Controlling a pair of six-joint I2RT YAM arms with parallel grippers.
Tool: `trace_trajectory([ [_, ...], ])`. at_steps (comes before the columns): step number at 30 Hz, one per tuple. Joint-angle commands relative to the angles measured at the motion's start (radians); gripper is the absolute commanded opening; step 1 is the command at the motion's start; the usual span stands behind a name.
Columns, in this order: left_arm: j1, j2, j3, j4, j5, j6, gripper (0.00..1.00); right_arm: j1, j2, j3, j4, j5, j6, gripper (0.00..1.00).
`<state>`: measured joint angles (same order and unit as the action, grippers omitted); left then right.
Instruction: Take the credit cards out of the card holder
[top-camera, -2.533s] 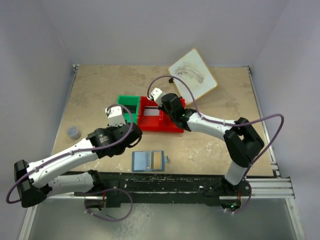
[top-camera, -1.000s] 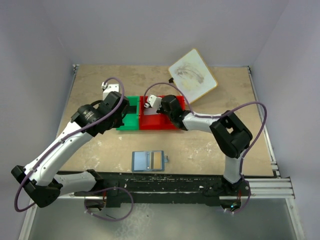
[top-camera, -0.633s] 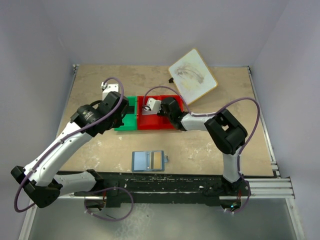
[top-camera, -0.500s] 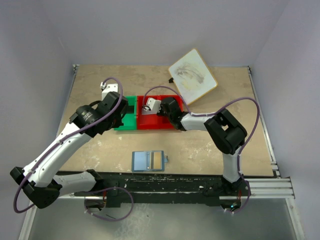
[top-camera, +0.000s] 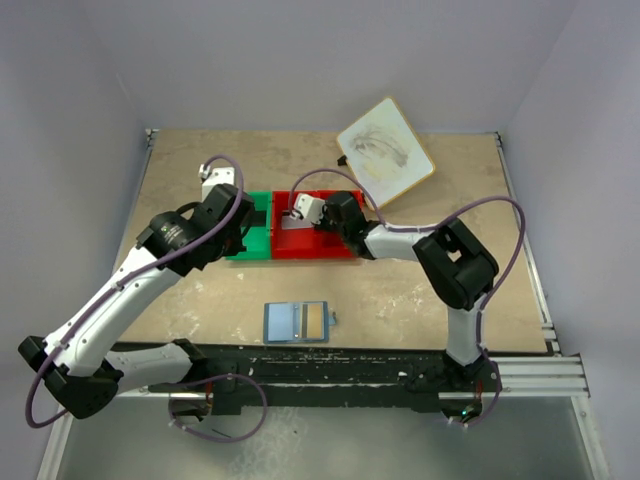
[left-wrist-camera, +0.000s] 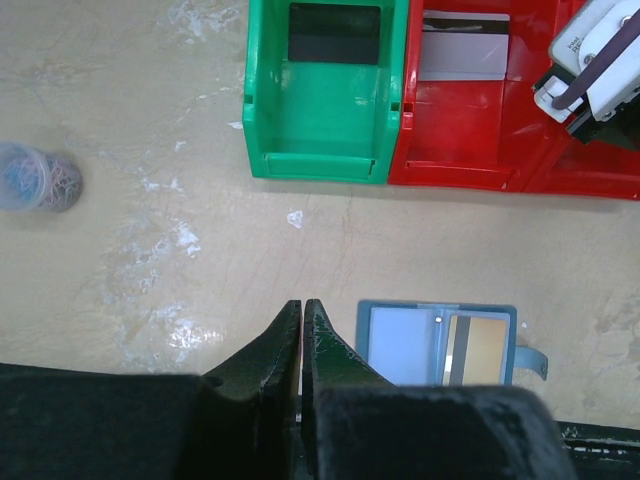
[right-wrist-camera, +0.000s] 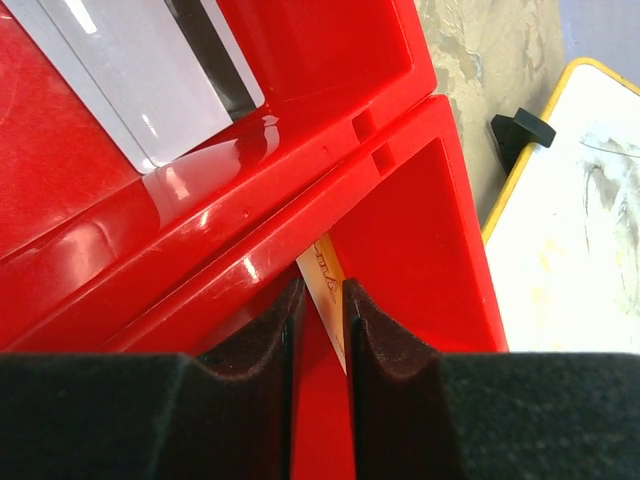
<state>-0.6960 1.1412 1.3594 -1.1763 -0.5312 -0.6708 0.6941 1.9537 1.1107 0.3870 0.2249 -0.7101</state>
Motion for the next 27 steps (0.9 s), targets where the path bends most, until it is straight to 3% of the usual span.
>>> trace_trajectory([
  [1, 0.006, -0.023, -0.001, 0.014, -0.018, 0.002, 0.0, -0.002, -0.065, 0.026, -0.034, -0.031, 0.047, 0.25],
  [11, 0.004, -0.023, -0.026, 0.027, -0.008, 0.002, 0.0, -0.002, -0.159, 0.025, -0.071, -0.018, 0.132, 0.25],
  [15, 0.004, -0.029, -0.07, 0.069, 0.024, -0.015, 0.0, -0.002, -0.28, 0.027, -0.102, -0.007, 0.318, 0.25],
  [18, 0.004, -0.067, -0.167, 0.174, 0.092, -0.045, 0.0, -0.002, -0.413, -0.002, -0.148, -0.062, 0.545, 0.28],
  [19, 0.004, -0.088, -0.209, 0.223, 0.139, -0.057, 0.06, -0.002, -0.453, -0.022, -0.161, -0.099, 0.619, 0.29],
  [22, 0.003, -0.162, -0.374, 0.431, 0.295, -0.1, 0.45, -0.001, -0.547, -0.102, -0.177, -0.229, 0.918, 0.33],
  [25, 0.003, -0.193, -0.499, 0.528, 0.324, -0.139, 0.5, 0.029, -0.608, -0.277, -0.052, -0.409, 1.208, 0.36],
  [27, 0.003, -0.181, -0.541, 0.546, 0.322, -0.141, 0.53, 0.107, -0.633, -0.376, 0.051, -0.377, 1.343, 0.38],
])
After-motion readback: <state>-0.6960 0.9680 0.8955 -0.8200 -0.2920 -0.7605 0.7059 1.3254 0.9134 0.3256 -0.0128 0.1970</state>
